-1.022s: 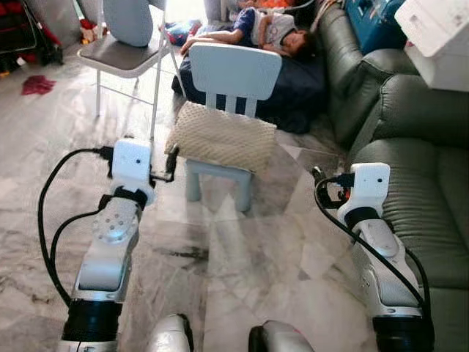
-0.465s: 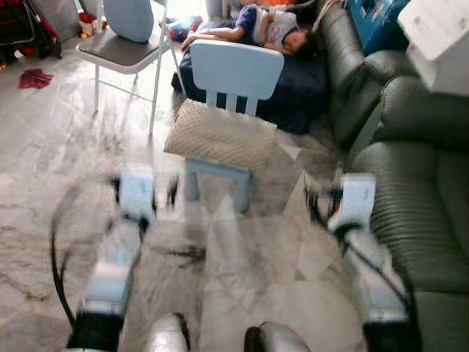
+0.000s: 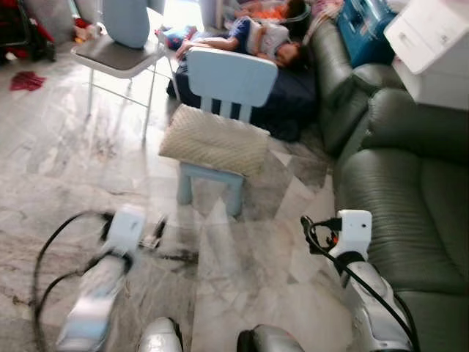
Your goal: Move the pillow to the sofa
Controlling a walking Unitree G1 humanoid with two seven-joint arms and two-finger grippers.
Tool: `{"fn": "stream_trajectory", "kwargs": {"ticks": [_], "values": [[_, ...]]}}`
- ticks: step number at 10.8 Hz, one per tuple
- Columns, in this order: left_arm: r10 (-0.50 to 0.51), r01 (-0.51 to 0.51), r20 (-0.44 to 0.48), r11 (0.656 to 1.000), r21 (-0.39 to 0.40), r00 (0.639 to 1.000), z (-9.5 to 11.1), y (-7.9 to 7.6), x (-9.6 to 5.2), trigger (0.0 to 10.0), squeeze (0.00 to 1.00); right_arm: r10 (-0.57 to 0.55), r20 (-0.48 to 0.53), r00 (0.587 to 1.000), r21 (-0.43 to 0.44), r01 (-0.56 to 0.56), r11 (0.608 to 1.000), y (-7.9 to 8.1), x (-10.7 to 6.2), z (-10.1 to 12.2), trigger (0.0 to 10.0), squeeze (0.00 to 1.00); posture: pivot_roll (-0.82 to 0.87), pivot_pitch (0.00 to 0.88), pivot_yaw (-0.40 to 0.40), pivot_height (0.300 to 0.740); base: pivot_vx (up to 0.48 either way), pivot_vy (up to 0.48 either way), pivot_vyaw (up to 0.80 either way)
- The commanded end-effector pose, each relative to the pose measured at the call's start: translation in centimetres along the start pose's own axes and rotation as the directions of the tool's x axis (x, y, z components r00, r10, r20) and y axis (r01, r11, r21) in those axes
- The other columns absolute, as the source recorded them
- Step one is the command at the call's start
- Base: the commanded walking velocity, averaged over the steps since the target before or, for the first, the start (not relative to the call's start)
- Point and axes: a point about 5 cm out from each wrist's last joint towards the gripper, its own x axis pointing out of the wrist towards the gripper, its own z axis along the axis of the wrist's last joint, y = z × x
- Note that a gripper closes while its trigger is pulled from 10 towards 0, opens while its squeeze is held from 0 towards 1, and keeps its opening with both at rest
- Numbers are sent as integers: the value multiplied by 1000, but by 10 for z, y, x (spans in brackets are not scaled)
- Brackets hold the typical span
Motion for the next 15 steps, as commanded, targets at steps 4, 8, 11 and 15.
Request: {"fn": "stream_trajectory", "kwargs": {"ticks": [4,8,11,15], "values": [[43,-46,49,997,56,998,13,0,1,10000,0,-10,74,997,-89,17,996,13,9,10,10000,0,12,138,-50,740,0,0,0],[70,-67,239,998,-21,968,67,-12,45,10000,0,-25,190,981,-131,51,990,11,19,34,10000,0,-54,105,-33,740,0,0,0],[67,-39,266,993,-107,962,89,-10,63,10000,0,-45,218,975,-118,72,990,4,21,38,10000,0,-51,98,-33,740,0,0,0],[74,-43,189,986,-162,979,65,-5,56,10000,0,-71,209,975,-67,87,994,0,22,36,10000,0,-45,114,-29,740,0,347,-534]]}}
